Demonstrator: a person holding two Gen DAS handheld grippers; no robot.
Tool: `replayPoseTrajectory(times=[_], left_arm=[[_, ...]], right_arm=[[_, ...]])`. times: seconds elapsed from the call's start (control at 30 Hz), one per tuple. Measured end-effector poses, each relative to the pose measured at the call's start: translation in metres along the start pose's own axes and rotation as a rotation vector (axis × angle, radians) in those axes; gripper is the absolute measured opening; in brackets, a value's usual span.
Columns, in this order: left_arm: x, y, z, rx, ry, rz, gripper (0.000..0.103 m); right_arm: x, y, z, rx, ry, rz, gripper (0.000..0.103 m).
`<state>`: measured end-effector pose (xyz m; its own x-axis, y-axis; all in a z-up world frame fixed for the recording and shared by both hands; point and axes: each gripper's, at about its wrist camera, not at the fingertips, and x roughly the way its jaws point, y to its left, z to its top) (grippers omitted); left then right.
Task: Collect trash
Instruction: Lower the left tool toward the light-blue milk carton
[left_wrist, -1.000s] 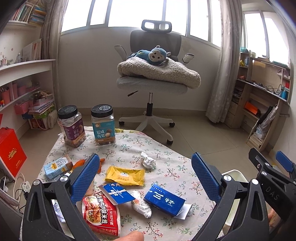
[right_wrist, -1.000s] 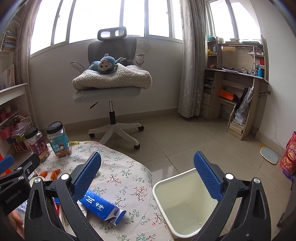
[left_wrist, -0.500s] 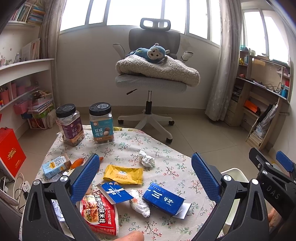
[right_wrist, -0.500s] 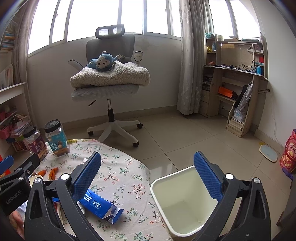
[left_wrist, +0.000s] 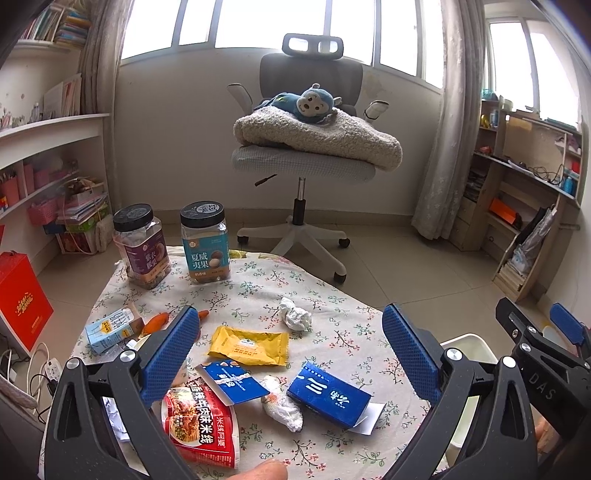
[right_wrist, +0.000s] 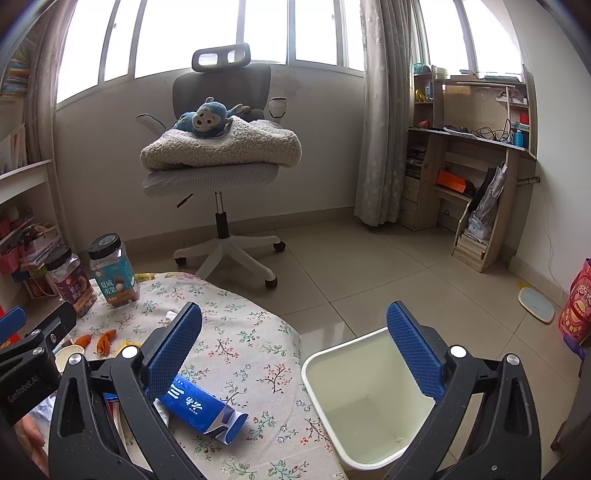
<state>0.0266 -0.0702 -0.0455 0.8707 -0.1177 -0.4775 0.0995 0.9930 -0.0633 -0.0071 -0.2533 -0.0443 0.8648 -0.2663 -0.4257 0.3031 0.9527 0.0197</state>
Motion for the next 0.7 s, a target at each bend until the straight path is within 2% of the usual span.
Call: replayPoseTrajectory(times=[0.33, 0.5, 0.6, 0.7], left_arm=[[0.004, 0.010, -0.002, 0.002, 0.031, 0.021, 0.096], [0.008, 0.024, 0.000, -0.029, 0.056, 0.038, 0.096], [0.017, 0.036, 0.001, -0.015, 0.099, 0.092, 0.096], [0.041, 0.060, -0.005, 0.010, 0.213, 0.191, 0.096]], right_arm=[[0.005, 0.009, -0.002, -0.005, 0.019, 0.021, 0.096], [0.007, 0.021, -0.001, -0.018, 0.034, 0.038, 0.096], [0.011, 0.031, -0.003, -0.040, 0.062, 0.051, 0.096], [0.020, 0.044, -0.008, -0.069, 0.114, 0.078, 0.096]])
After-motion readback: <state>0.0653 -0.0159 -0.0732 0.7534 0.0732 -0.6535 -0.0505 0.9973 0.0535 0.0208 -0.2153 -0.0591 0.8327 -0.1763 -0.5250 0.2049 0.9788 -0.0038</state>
